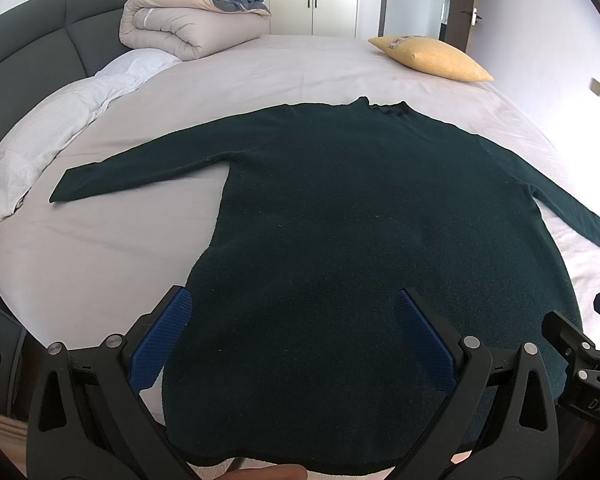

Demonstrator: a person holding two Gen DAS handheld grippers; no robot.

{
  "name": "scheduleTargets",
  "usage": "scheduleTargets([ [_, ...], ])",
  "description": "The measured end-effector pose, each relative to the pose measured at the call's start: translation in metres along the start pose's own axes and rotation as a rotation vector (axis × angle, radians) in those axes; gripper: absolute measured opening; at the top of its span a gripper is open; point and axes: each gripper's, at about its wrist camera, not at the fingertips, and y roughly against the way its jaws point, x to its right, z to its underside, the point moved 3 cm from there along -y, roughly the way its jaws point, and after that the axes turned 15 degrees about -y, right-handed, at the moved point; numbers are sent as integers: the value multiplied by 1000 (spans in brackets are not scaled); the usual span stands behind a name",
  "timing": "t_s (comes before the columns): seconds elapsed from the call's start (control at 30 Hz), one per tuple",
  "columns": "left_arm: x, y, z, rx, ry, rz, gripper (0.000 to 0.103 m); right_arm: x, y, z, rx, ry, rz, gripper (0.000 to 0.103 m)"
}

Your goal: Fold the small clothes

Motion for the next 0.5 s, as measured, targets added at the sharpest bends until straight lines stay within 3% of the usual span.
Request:
scheduleTargets([
  [0.5, 5, -3, 6, -9, -1, 4, 103, 1, 0, 6, -1, 6, 3, 103],
])
